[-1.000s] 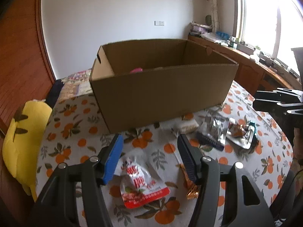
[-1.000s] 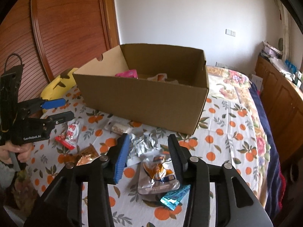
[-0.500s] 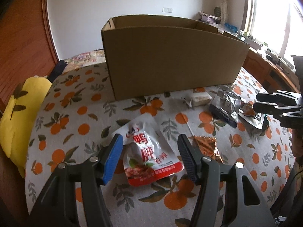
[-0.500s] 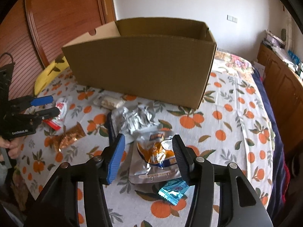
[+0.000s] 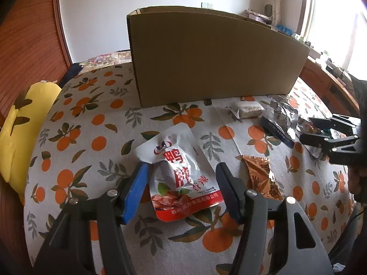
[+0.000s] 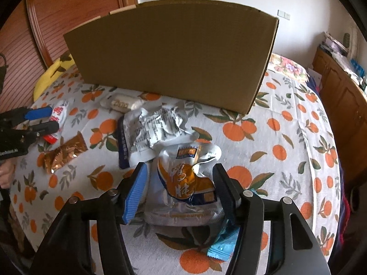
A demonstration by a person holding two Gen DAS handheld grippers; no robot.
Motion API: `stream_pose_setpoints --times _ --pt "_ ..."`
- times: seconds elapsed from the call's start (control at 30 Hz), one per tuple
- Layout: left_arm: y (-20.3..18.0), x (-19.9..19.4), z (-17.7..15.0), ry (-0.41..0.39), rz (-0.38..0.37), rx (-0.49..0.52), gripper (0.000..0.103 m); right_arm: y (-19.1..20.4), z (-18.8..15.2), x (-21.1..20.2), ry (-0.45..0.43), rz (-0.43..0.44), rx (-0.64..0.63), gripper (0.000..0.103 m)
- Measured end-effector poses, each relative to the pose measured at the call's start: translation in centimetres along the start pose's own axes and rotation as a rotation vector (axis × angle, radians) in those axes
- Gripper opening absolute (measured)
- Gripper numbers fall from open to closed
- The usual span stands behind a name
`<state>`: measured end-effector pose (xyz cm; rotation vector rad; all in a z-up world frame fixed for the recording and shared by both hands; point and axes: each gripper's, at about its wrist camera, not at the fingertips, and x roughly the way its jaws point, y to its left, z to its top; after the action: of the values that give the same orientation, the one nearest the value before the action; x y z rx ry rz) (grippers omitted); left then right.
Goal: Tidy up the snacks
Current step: 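Move both open grippers back toward the remaining snacks on the table, then close the left gripper on the red-white duck bag while the right gripper grasps the silver-orange pouch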
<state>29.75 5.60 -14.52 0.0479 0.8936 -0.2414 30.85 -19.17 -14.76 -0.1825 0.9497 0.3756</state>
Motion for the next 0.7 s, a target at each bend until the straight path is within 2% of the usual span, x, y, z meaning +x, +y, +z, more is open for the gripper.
stream_pose_setpoints --times 0.2,0.57,0.7 --pt "-0.1 0.7 0.2 0.023 -0.001 -0.014 0.063 0.5 -0.3 0.2 -0.022 -0.019 -0.025 0.07" --pt "-1.1 1.4 0.2 0.013 0.064 0.012 0.068 0.9 -0.4 0.3 -0.042 -0.02 -0.027 0.071" --pt "-1.1 1.4 -0.1 0.007 0.06 0.01 0.069 1.0 -0.4 0.4 -0.043 -0.02 -0.029 0.072"
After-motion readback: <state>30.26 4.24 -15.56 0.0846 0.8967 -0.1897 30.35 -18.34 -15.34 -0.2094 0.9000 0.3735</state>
